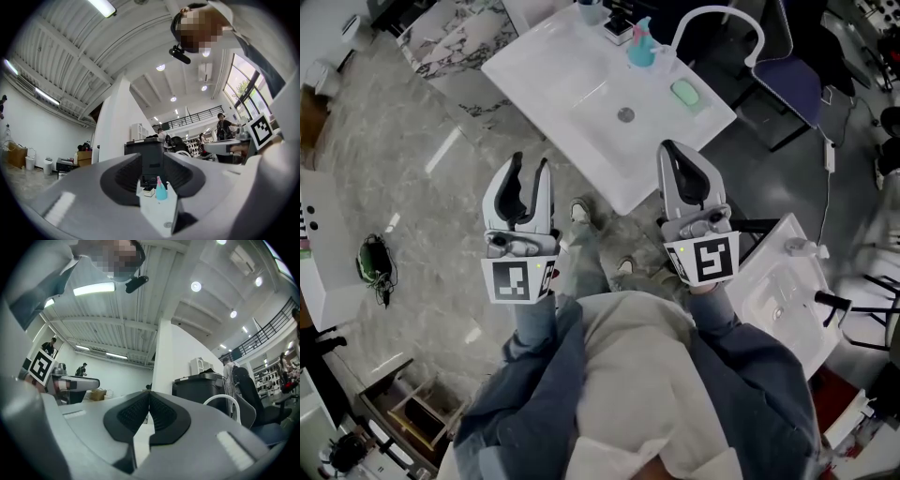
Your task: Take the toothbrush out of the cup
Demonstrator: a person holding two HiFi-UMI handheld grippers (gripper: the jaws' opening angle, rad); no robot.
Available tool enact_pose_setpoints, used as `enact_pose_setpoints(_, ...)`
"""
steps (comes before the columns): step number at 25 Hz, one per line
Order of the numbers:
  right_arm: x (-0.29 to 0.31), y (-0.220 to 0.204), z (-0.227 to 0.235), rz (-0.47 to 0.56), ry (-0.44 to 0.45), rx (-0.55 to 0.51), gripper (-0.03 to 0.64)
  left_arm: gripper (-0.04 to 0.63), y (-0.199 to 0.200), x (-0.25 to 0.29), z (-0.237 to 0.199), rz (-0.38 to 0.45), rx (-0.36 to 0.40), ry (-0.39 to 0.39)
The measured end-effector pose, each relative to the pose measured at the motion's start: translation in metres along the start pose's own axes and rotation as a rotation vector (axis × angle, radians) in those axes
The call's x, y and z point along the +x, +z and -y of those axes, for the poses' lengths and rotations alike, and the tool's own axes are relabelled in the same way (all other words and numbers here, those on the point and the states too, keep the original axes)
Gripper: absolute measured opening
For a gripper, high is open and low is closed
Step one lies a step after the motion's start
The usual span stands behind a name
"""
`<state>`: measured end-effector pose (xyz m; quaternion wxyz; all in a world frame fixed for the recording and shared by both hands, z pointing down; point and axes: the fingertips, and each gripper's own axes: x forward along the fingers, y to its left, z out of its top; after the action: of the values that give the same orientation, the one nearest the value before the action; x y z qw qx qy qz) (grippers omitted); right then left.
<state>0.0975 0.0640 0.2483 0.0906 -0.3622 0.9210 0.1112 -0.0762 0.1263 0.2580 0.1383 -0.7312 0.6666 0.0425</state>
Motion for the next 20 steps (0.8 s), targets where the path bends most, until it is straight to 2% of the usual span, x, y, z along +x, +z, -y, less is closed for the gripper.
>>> enact_pose_setpoints(11, 0.093, -0.036, 0.033, -0.041, -0.05, -0.032, 0.006, 0.179, -0.042, 0.099, -0.06, 0.01, -0.032, -0.056)
enact_pose_setpoints(20, 0.191, -0.066, 0.049, -0.088, -0.12, -0.042, 0.006, 0.179, -0.078, 0.182, -0.12, -0.011, -0.081, -0.149)
